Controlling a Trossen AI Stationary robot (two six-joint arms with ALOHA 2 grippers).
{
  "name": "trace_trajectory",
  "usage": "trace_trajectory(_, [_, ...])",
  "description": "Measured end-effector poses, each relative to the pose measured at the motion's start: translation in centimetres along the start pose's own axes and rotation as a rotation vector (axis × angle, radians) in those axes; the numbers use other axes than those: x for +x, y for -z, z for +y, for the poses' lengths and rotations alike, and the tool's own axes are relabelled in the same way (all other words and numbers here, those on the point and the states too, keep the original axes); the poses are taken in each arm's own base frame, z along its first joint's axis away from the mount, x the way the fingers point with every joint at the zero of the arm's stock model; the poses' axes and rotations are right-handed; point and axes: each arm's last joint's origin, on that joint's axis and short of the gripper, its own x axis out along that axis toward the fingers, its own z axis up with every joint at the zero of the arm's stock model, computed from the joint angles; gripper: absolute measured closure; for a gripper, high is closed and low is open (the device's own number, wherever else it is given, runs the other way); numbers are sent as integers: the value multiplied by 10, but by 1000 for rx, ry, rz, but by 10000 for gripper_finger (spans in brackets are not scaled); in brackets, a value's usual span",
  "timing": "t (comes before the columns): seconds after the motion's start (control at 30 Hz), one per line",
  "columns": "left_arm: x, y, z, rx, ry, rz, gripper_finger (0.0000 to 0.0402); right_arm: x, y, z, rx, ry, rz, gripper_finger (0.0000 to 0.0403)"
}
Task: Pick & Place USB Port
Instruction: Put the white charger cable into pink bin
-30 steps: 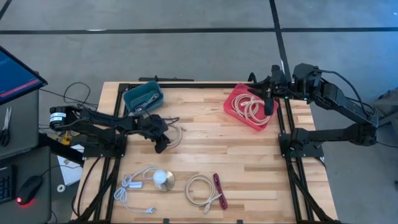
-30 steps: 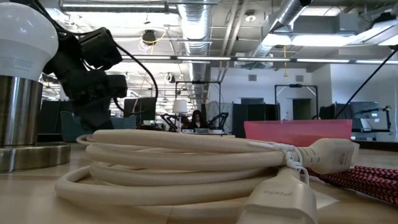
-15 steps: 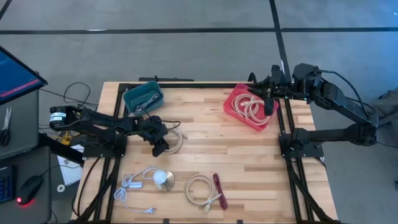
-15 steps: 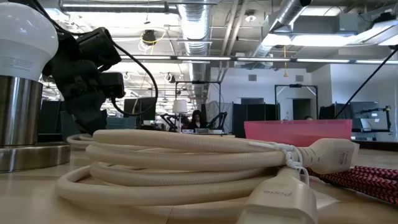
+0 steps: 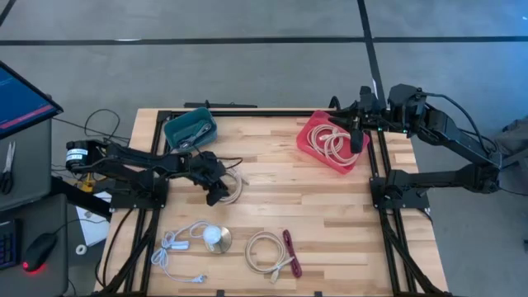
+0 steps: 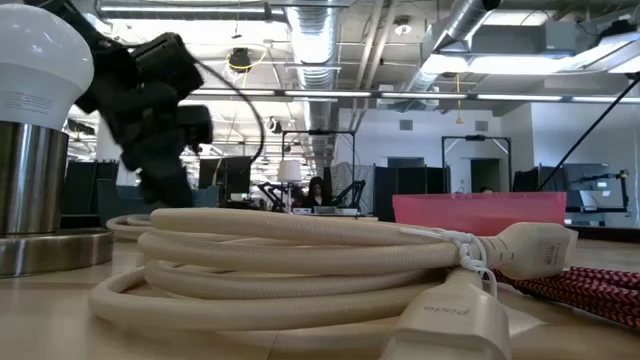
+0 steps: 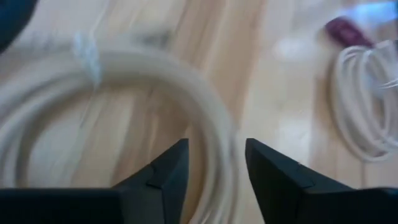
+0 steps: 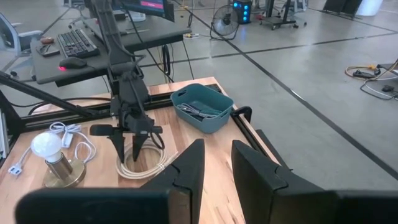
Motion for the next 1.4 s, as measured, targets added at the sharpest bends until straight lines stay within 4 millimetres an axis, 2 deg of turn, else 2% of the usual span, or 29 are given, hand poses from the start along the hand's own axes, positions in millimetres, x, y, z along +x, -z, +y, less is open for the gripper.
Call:
trace_trajectory(0.17, [-5, -29, -14, 77, -59, -112, 234, 0, 0, 0, 0, 1, 0, 329])
trace_trajectory(0.37, [-7, -42, -1, -184, -120, -123, 246, 0, 1, 0, 1, 1, 15, 329])
trace_trajectory(0.47, [0, -50, -1, -204, -101, -95, 247, 0, 4, -1, 4, 3, 36, 329])
trace_trajectory(0.67, [19, -88, -12, -201, -79, -103, 247, -1, 13, -6, 23, 36, 133, 329])
trace_trajectory(0.83, [9, -110, -21, -223, -62, -148, 247, -3, 18, -12, 33, 72, 185, 329])
trace_trajectory(0.93, [-7, -108, -26, -261, -88, -96, 250, -4, 19, -16, 22, 96, 187, 329])
trace_trajectory(1.17, [-55, -73, -26, -286, -375, 161, 287, -5, 19, -23, 17, 138, 189, 329])
trace_trajectory(1.27, [-65, -67, -23, -250, -438, 208, 298, -5, 19, -25, 12, 146, 190, 329])
trace_trajectory(1.4, [-64, -68, -19, -231, -537, 185, 294, -6, 19, -26, 16, 156, 190, 329])
